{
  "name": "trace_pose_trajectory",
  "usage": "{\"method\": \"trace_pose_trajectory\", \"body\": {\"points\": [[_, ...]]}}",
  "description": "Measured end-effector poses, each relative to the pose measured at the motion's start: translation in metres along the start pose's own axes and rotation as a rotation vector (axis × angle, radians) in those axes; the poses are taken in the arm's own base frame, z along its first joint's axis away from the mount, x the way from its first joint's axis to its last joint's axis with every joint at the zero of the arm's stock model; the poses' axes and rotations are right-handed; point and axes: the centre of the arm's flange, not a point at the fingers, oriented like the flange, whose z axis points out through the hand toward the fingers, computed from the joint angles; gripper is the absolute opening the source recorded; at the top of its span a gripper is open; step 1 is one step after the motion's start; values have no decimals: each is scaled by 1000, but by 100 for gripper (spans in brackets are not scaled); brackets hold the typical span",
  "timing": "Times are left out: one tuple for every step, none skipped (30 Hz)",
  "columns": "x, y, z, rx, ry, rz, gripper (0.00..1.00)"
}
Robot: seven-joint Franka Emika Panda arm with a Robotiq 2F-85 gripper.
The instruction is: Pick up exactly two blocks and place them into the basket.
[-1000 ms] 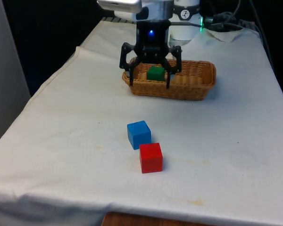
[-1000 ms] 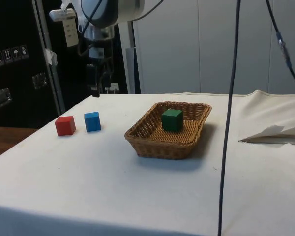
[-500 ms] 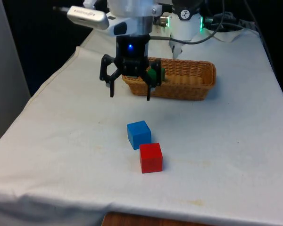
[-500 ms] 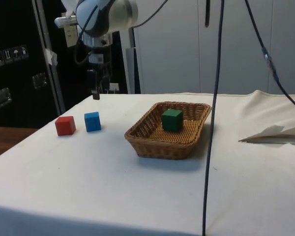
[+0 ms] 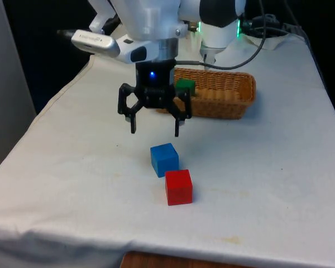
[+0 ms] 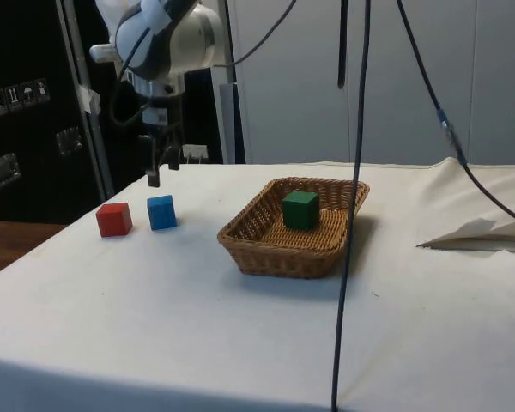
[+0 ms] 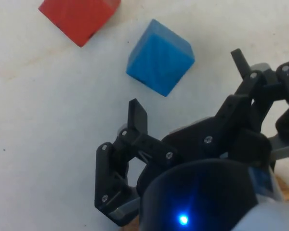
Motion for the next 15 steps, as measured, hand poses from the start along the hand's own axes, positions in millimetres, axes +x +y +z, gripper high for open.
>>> {"method": "trace_pose_trajectory", "body": {"points": [[0, 0, 3, 3, -1, 2, 100], [1, 0, 7, 10, 2, 5, 100], [2, 0, 9, 15, 3, 7, 100], [3, 0, 10, 18, 6, 9, 100], [3, 0, 10, 18, 6, 9, 100], [3, 0, 13, 21, 6, 10, 100], [4, 0, 15, 24, 7, 13, 100], [4, 0, 17, 29, 8, 15, 100], [5, 0, 18, 31, 10, 16, 100], [6, 0, 21, 34, 12, 17, 100], [6, 0, 26, 41, 13, 22, 100], [7, 0, 28, 44, 14, 24, 100], [7, 0, 28, 44, 14, 24, 100], [7, 0, 30, 47, 16, 27, 100], [8, 0, 32, 49, 15, 28, 100]]}}
